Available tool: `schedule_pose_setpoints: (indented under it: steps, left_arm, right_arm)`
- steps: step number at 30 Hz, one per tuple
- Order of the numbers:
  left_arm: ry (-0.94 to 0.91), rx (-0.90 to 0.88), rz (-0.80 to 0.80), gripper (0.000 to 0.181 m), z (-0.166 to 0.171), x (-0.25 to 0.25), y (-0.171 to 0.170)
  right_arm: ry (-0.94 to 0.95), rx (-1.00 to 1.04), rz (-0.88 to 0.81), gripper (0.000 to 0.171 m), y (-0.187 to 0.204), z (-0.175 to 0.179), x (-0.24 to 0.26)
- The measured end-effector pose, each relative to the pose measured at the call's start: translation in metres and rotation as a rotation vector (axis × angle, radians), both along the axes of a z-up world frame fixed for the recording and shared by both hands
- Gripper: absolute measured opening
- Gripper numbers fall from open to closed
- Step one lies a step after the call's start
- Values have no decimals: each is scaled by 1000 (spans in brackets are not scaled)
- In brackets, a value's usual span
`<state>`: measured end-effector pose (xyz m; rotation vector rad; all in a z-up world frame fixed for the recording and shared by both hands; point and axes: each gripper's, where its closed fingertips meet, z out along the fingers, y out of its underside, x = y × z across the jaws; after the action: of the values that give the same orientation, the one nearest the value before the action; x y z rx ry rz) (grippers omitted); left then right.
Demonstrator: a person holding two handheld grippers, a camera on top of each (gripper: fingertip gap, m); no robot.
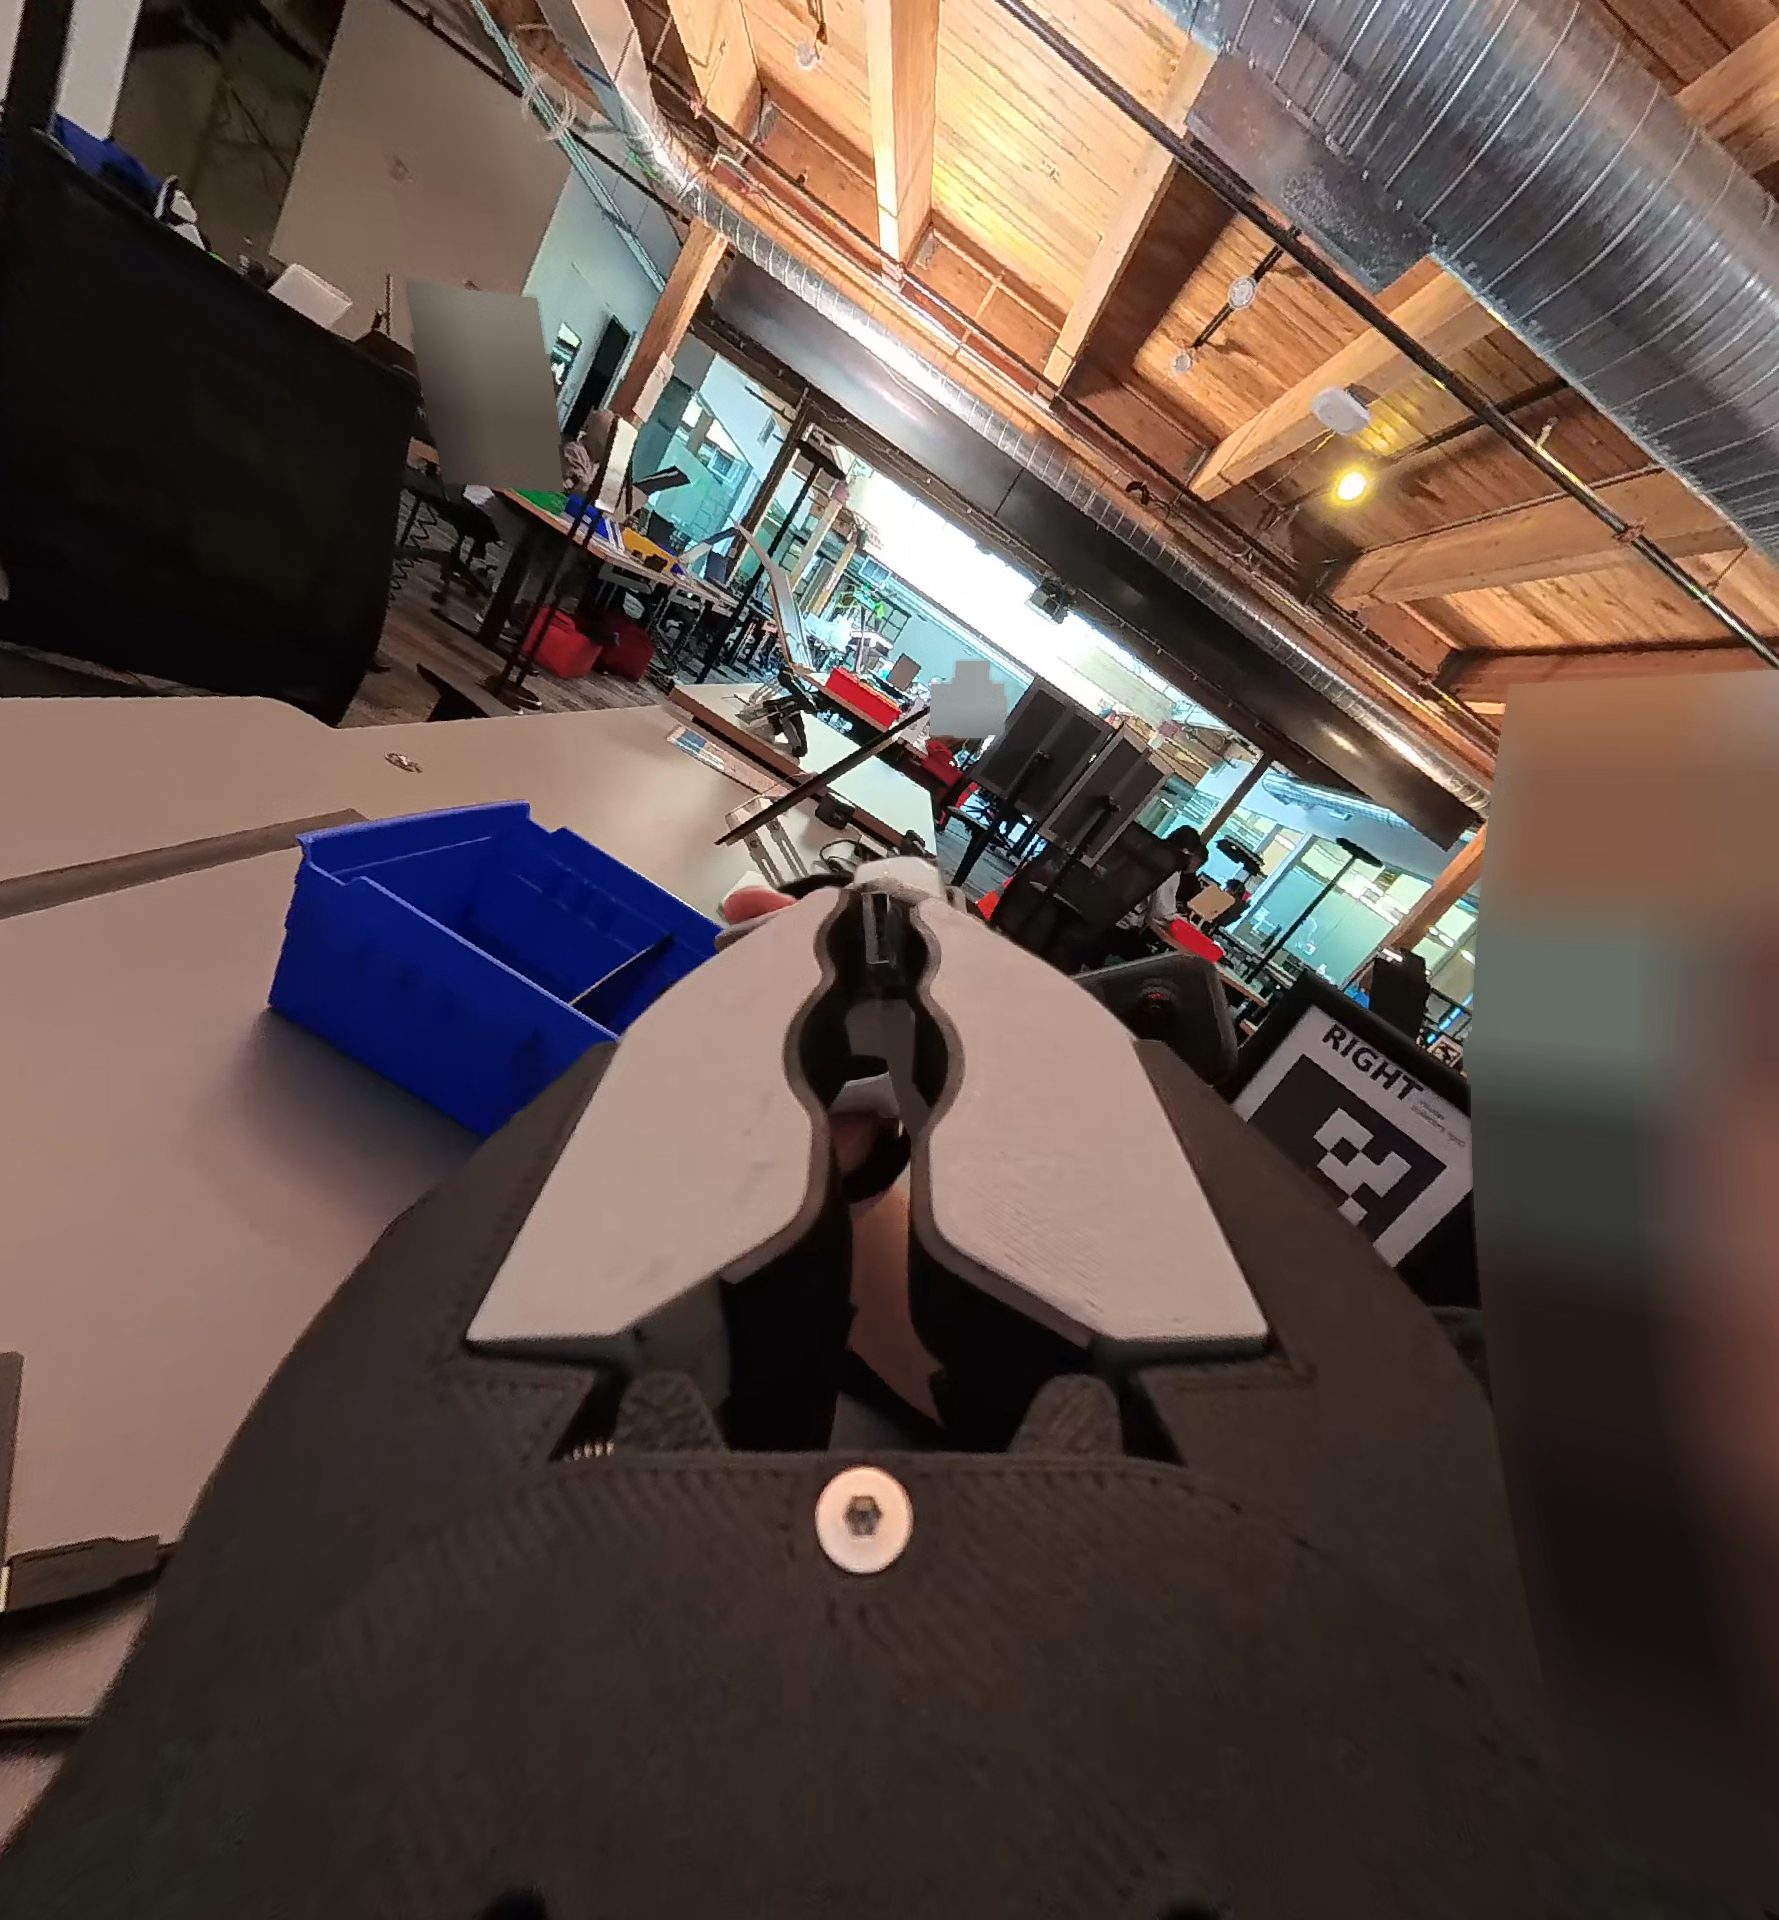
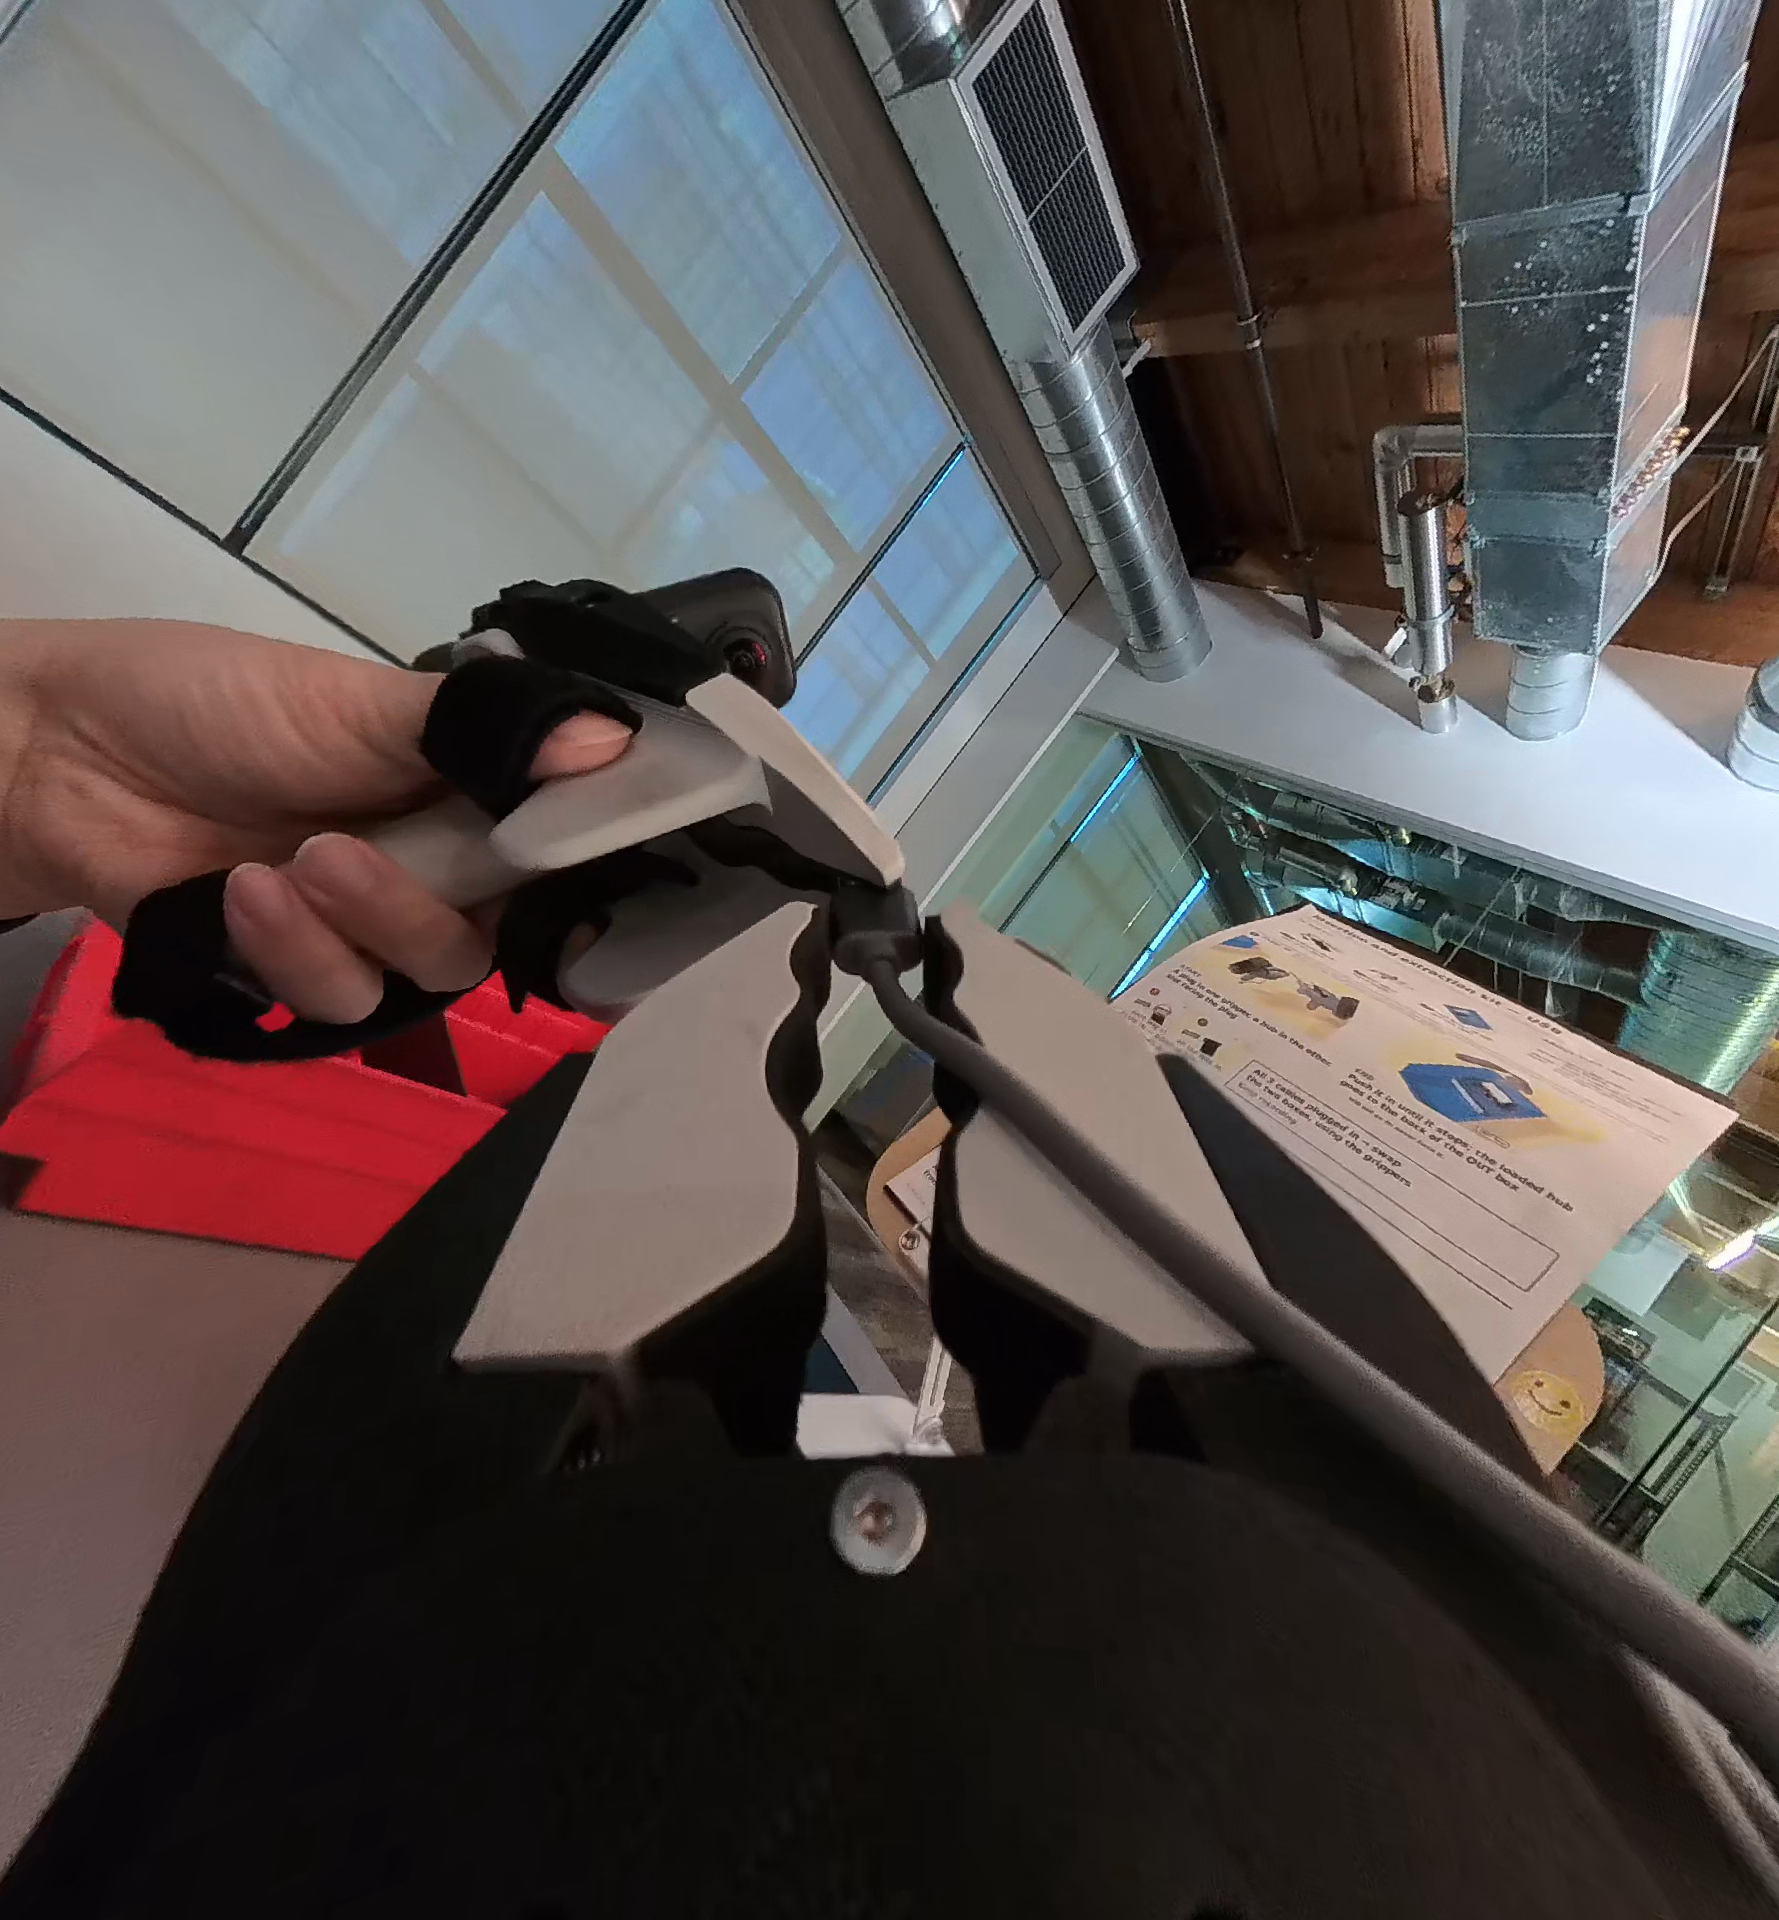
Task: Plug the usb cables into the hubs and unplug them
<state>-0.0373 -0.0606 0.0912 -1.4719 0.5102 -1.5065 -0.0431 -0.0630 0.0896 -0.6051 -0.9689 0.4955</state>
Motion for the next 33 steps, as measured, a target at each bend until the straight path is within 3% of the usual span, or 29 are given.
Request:
schedule_pose_setpoints:
  steps: [6,10,13,15,17,19,22,25,30,33]
  left_arm:
    - [10,24,-35,7,2,0,-2]
    - [107,98,148,34,1,-29,22]
    - [485,159,338,43,-43,-46,50]
    - [771,137,394,56,-88,-50,67]
    - [937,101,407,59,-130,-44,82]
    - [998,114,418,59,-162,-36,95]
    - [1165,22,296,67,-219,-33,94]
    - [1274,-35,252,69,-254,-40,95]
    - [1333,-108,199,61,-286,-46,93]
    - [1326,-38,211,34,-284,-41,96]
  right_arm:
    - [-38,0,-1,17,-2,1,1]
    - [-17,0,-34,17,4,15,18]
    - [36,-29,-47,17,10,32,40]
    - [55,-52,-41,17,13,40,51]
    - [74,-51,-58,17,14,47,60]
    - [75,-54,-71,17,16,49,66]
    - [86,-63,-75,17,18,52,71]
    - [86,-67,-73,17,19,53,73]
    - [87,-79,-70,17,19,55,74]
    - [87,-74,-72,17,18,56,74]
